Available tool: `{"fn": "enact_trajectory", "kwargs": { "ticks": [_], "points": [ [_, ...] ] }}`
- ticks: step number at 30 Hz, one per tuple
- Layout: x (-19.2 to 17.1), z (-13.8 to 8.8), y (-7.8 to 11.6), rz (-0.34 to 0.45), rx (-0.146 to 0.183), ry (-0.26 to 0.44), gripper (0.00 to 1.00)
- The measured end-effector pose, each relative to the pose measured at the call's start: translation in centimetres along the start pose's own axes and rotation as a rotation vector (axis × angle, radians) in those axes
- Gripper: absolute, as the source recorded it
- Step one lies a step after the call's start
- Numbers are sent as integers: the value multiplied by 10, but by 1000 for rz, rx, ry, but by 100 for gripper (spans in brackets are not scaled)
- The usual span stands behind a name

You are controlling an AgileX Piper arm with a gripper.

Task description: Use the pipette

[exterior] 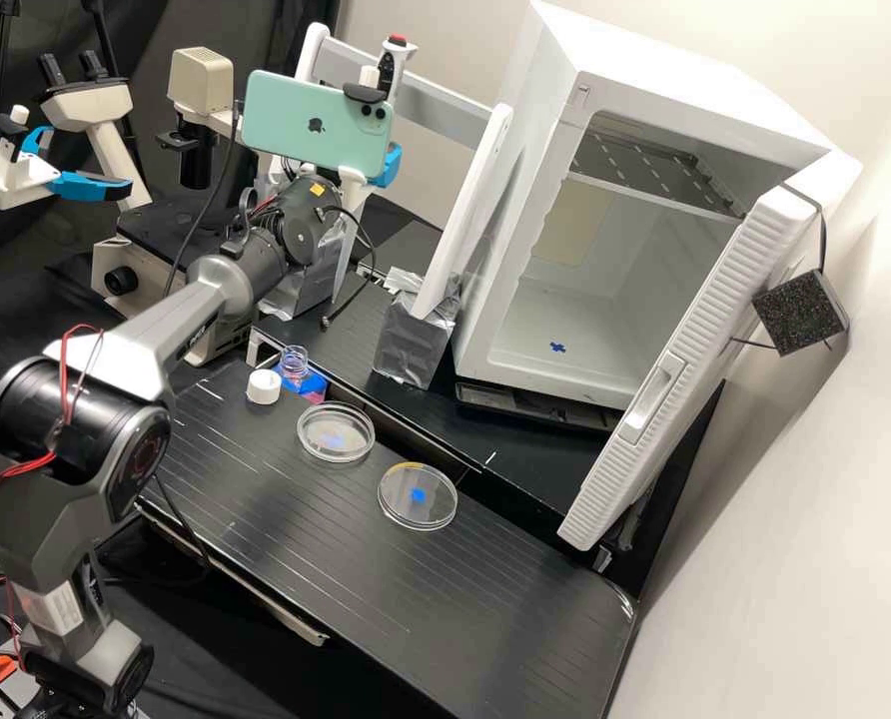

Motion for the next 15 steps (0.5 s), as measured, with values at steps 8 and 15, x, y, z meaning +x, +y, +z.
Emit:
{"fn": "enact_trajectory", "kwargs": {
  "ticks": [8, 15],
  "points": [
    [7, 2, 1, -1, 0, -31, 0],
    [8, -1, 2, 1, 2, -22, 0]
  ]
}}
